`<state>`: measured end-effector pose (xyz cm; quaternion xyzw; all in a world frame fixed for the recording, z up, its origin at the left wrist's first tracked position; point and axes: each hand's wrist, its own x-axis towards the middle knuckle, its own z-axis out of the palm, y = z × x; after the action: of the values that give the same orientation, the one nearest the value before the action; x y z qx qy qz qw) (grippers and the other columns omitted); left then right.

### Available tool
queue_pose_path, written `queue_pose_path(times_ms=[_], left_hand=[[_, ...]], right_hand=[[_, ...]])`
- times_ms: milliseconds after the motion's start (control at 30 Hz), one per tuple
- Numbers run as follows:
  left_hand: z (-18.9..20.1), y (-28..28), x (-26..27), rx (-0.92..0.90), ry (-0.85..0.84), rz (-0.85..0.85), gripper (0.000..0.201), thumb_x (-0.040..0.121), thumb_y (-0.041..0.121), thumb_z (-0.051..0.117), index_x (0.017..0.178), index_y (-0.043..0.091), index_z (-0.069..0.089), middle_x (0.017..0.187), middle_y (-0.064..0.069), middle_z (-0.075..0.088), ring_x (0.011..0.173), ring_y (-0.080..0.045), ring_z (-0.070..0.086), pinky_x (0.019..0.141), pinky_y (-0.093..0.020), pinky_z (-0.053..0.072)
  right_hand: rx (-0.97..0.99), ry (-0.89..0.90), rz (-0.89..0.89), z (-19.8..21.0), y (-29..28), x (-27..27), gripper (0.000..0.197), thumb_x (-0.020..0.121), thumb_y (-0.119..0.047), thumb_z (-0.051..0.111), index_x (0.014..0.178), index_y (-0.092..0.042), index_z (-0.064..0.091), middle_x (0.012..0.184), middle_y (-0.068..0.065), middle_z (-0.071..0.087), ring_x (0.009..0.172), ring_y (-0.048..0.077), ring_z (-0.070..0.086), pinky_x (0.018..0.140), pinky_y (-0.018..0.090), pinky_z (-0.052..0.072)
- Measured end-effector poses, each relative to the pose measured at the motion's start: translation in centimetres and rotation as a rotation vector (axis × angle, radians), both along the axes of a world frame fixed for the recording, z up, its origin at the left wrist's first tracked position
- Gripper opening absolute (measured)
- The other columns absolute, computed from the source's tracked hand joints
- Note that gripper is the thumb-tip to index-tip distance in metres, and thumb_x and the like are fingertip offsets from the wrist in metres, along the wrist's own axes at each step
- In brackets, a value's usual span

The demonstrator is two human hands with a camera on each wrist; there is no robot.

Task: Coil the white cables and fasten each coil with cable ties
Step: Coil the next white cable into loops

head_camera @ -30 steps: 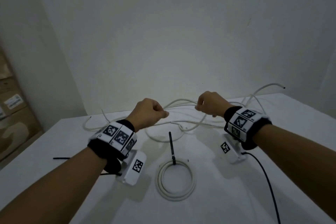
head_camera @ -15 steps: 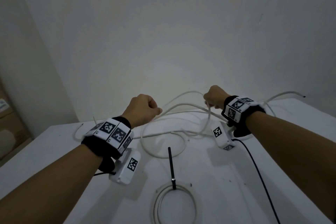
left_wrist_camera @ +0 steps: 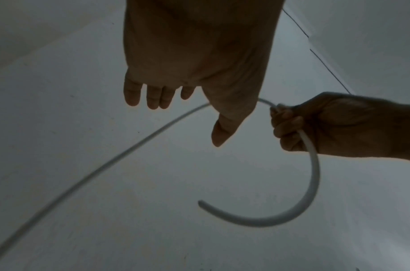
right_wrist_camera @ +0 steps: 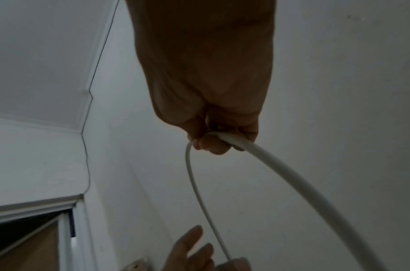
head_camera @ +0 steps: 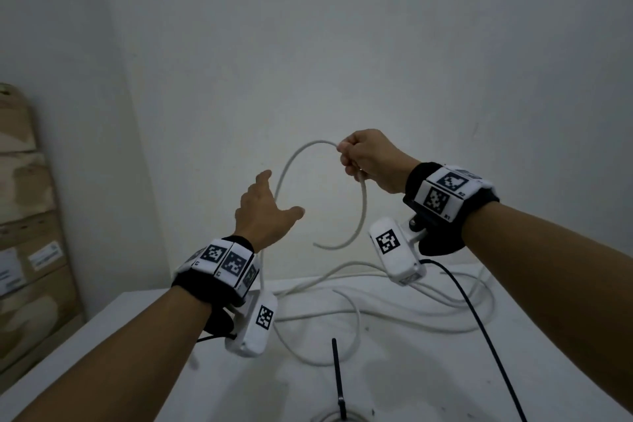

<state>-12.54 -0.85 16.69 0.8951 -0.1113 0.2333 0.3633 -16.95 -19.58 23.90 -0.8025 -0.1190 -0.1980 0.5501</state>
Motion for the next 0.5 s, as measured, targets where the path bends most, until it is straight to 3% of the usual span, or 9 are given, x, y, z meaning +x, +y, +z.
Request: queue_pose_path(times_ms=[67, 133, 200, 267, 333, 433, 500], left_hand=[[0.1, 0.7, 0.1, -0.039, 0.049, 0.006, 0.093, 0.08, 0.039, 0.07, 0.15, 0.02, 0.013, 0.154, -0.008, 0.029, 0.14, -0.029, 0.029, 0.112, -0.049, 0.028], [0.1, 1.4, 0.2, -0.138, 0.081, -0.012, 0.077, 0.083, 0.036, 0.066, 0.146, 0.02, 0.026, 0.146, -0.009, 0.041, 0.131, -0.028, 0.042, 0.107, -0.047, 0.036], [0.4, 2.3, 0.0, -0.295, 0.096, -0.105, 0.04, 0.09, 0.029, 0.059, 0.124, 0.009, 0.053, 0.114, -0.013, 0.065, 0.098, -0.026, 0.062, 0.088, -0.039, 0.051], [0.5, 3.1, -0.8, -0.489, 0.155, -0.257, 0.023, 0.096, 0.02, 0.051, 0.095, 0.001, 0.063, 0.073, -0.01, 0.06, 0.059, -0.023, 0.055, 0.056, -0.031, 0.052], [0.1, 3.6, -1.9, -0.675, 0.236, -0.405, 0.024, 0.095, 0.014, 0.046, 0.081, 0.002, 0.061, 0.061, -0.007, 0.043, 0.052, -0.02, 0.041, 0.042, -0.026, 0.043], [-0.8, 4.1, -3.3, -0.935, 0.365, -0.567, 0.035, 0.095, 0.026, 0.043, 0.069, 0.007, 0.057, 0.056, -0.005, 0.047, 0.055, -0.02, 0.044, 0.044, -0.025, 0.037], [-1.3, 4.0, -3.9, -1.011, 0.363, -0.536, 0.046, 0.097, 0.041, 0.044, 0.061, 0.013, 0.049, 0.054, -0.004, 0.05, 0.051, -0.02, 0.05, 0.047, -0.026, 0.038]], right_hand=[[0.051, 0.002, 0.059, 0.8, 0.6, -0.9, 0.021, 0.099, -0.012, 0.044, 0.079, -0.013, 0.051, 0.067, 0.002, 0.051, 0.055, 0.013, 0.046, 0.054, 0.025, 0.037], [0.102, 0.004, 0.099, 1.4, 1.0, -1.8, 0.02, 0.099, -0.013, 0.044, 0.08, -0.013, 0.051, 0.068, 0.002, 0.052, 0.056, 0.013, 0.048, 0.055, 0.026, 0.039], [0.171, 0.014, 0.112, 1.5, 1.1, -2.6, 0.021, 0.1, -0.013, 0.043, 0.08, -0.013, 0.051, 0.068, 0.002, 0.053, 0.057, 0.014, 0.05, 0.056, 0.028, 0.041], [0.265, 0.036, 0.104, 1.0, 1.0, -3.1, 0.024, 0.1, -0.012, 0.041, 0.078, -0.014, 0.05, 0.068, 0.002, 0.053, 0.058, 0.015, 0.051, 0.057, 0.029, 0.041], [0.382, 0.06, 0.087, -0.1, 1.2, -3.4, 0.024, 0.1, -0.012, 0.04, 0.078, -0.014, 0.049, 0.069, 0.002, 0.052, 0.058, 0.015, 0.051, 0.058, 0.029, 0.041], [0.553, 0.106, 0.032, -2.1, 2.6, -3.4, 0.022, 0.1, -0.013, 0.039, 0.08, -0.014, 0.048, 0.068, 0.002, 0.052, 0.057, 0.015, 0.052, 0.057, 0.029, 0.04], [0.619, 0.126, -0.008, -3.8, 3.9, -3.4, 0.022, 0.099, -0.012, 0.038, 0.08, -0.014, 0.048, 0.067, 0.003, 0.052, 0.057, 0.015, 0.052, 0.056, 0.028, 0.039]])
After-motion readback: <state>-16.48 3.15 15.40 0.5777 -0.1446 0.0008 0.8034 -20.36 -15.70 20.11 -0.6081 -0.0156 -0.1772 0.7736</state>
